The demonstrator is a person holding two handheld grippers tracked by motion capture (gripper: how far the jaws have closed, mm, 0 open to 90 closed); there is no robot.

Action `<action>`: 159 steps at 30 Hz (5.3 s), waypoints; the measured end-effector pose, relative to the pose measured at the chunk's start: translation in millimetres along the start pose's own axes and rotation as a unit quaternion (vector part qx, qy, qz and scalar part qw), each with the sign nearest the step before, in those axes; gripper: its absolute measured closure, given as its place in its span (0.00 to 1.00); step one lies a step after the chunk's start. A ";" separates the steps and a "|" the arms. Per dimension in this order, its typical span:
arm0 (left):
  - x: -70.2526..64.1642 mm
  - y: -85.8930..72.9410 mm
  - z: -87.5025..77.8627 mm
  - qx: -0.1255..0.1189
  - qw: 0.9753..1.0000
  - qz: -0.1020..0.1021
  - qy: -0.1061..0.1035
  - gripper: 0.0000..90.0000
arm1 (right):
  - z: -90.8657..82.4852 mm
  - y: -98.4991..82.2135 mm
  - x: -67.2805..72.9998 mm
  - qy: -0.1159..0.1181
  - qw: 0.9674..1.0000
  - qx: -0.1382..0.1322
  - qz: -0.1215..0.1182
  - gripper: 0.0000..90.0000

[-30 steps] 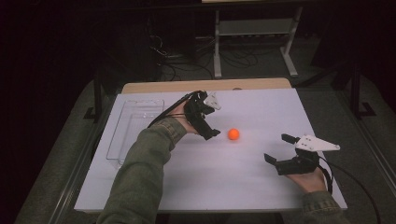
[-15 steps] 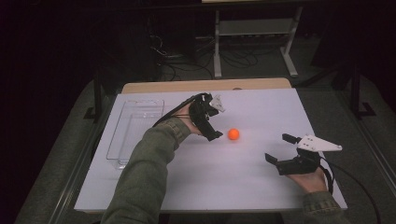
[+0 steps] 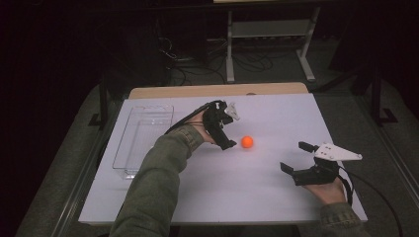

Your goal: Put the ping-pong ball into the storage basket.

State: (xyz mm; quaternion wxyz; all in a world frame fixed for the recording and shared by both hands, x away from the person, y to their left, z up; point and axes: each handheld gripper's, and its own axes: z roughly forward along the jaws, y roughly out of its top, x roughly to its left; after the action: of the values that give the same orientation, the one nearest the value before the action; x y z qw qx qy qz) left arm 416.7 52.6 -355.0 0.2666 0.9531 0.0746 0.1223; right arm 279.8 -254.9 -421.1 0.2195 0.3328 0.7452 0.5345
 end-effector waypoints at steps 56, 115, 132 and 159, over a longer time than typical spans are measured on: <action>2.8 17.3 63.0 0.000 0.999 0.013 -0.045 0.00 | -1.4 -0.6 0.7 0.007 1.000 -0.001 0.002 0.00; 2.6 23.7 90.6 0.037 0.997 0.036 -0.058 0.44 | -2.5 -2.3 1.7 0.007 1.000 0.007 0.000 0.00; -0.7 23.1 93.9 0.057 0.996 0.051 -0.049 0.56 | -2.1 -2.5 1.8 0.007 1.000 0.010 -0.001 0.00; -5.9 29.8 63.7 0.056 0.996 0.058 -0.036 0.56 | -0.4 -1.9 2.4 0.010 1.000 0.008 -0.001 0.00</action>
State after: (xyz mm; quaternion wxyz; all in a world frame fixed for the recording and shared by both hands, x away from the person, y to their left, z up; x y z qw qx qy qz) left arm 430.7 -5.1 -393.2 0.2080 0.9730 0.0158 0.0991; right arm 277.3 -253.8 -422.7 0.2095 0.3284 0.7520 0.5318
